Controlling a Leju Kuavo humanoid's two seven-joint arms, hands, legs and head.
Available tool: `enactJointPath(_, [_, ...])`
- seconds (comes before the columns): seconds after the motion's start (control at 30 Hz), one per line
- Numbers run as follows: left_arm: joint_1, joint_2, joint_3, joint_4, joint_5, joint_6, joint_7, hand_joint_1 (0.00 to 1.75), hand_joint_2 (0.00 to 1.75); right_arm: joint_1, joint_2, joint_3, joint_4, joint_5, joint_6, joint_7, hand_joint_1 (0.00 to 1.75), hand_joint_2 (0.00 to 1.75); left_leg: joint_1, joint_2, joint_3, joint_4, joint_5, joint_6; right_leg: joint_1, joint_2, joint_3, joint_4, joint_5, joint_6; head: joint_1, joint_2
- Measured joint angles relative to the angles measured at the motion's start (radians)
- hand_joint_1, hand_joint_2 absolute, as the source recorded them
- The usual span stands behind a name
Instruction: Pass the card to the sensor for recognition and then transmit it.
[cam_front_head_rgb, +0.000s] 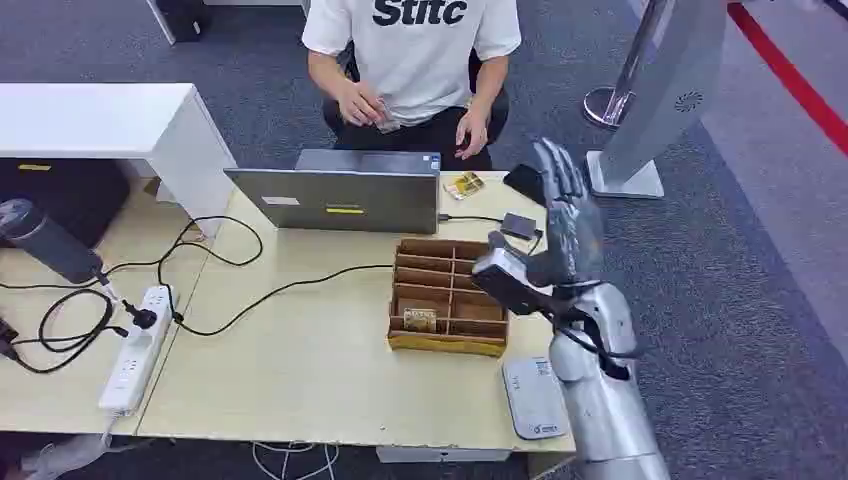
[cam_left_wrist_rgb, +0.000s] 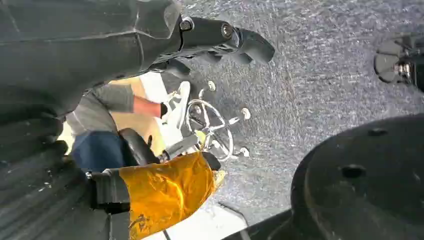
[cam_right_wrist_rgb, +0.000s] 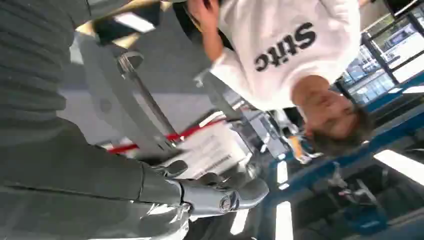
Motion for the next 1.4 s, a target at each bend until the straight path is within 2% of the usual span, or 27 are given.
enactJointPath(0.07, [0.001,0.000,-0.019,-0.025,0.000,-0.022,-0.001,0.00,1.75,-0.093,0.014,0.067,0.068,0.048,-0.002,0.069,0.00,1.75,0.000,-0.003,0.000,0.000,0.001,-0.001,0.000,-0.003,0.000,0.000,0.000,0.000,0.000,0.000])
enactJointPath(0.2, [0.013,0.001,-0.053,-0.058,-0.001,-0.044,-0.002,0.00,1.75,-0.238,0.043,0.134,0.227,0.101,0.017,0.170,0.00,1.75,0.000,-0.005,-0.001,0.000,0.002,-0.002,0.000,-0.005,0.001,0.000,0.000,0.000,0.000,0.000])
enactJointPath(0.4, [0.016,0.002,-0.079,-0.079,-0.001,-0.048,-0.002,0.00,1.75,-0.331,0.074,0.151,0.412,0.095,-0.011,0.178,0.00,1.75,0.000,-0.007,-0.001,0.000,0.002,-0.002,0.000,-0.006,0.001,0.000,0.000,0.000,0.000,0.000])
enactJointPath(0.63, [0.016,0.002,-0.085,-0.085,-0.001,-0.048,-0.002,0.00,1.75,-0.351,0.085,0.151,0.508,0.095,-0.022,0.168,0.00,1.75,0.000,-0.007,-0.002,0.000,0.002,-0.002,0.000,-0.006,0.000,-0.001,0.000,0.000,0.000,0.000])
enactJointPath(0.67, [0.016,0.002,-0.085,-0.085,-0.001,-0.048,-0.002,0.00,1.75,-0.354,0.086,0.151,0.515,0.095,-0.023,0.167,0.07,1.75,0.000,-0.007,-0.002,0.000,0.002,-0.002,0.000,-0.006,0.000,-0.001,0.000,0.000,0.000,0.000])
enactJointPath(0.7, [0.016,0.002,-0.085,-0.085,-0.001,-0.048,-0.002,0.00,1.75,-0.356,0.088,0.151,0.523,0.095,-0.024,0.165,0.31,1.75,0.000,-0.007,-0.002,0.000,0.002,-0.002,0.000,-0.006,0.000,-0.001,0.000,0.000,0.000,0.000])
enactJointPath(0.73, [0.016,0.002,-0.085,-0.085,-0.001,-0.048,-0.002,0.00,1.75,-0.358,0.088,0.151,0.529,0.095,-0.024,0.164,0.84,1.75,0.000,-0.007,-0.002,0.000,0.002,-0.002,0.000,-0.006,0.000,-0.001,0.000,0.000,0.000,0.000])
enactJointPath(0.77, [0.017,0.002,-0.085,-0.085,-0.001,-0.048,-0.002,0.00,1.75,-0.360,0.090,0.151,0.535,0.096,-0.024,0.164,1.52,1.75,0.000,-0.007,-0.002,0.000,0.002,-0.002,0.000,-0.006,0.000,-0.001,0.000,0.000,0.000,0.000])
enactJointPath(0.8, [0.017,0.002,-0.085,-0.085,-0.001,-0.048,-0.002,0.00,1.75,-0.363,0.092,0.151,0.542,0.098,-0.024,0.164,1.62,1.75,0.000,-0.007,-0.002,0.000,0.002,-0.002,0.000,-0.006,0.000,0.000,0.000,0.000,0.000,0.000])
enactJointPath(1.07, [0.017,0.002,-0.085,-0.086,-0.001,-0.047,-0.002,0.00,1.75,-0.372,0.100,0.151,0.566,0.103,-0.021,0.163,1.75,1.75,0.000,-0.007,-0.002,0.000,0.002,-0.002,0.000,-0.006,0.000,0.000,0.000,0.000,0.000,0.000])
enactJointPath(1.4, [0.017,0.002,-0.085,-0.086,-0.001,-0.042,-0.001,0.00,1.75,-0.371,0.103,0.151,0.562,0.100,-0.019,0.143,1.75,1.75,0.000,-0.007,-0.002,0.000,0.002,-0.002,0.000,-0.006,0.000,-0.001,0.000,0.000,0.000,0.000])
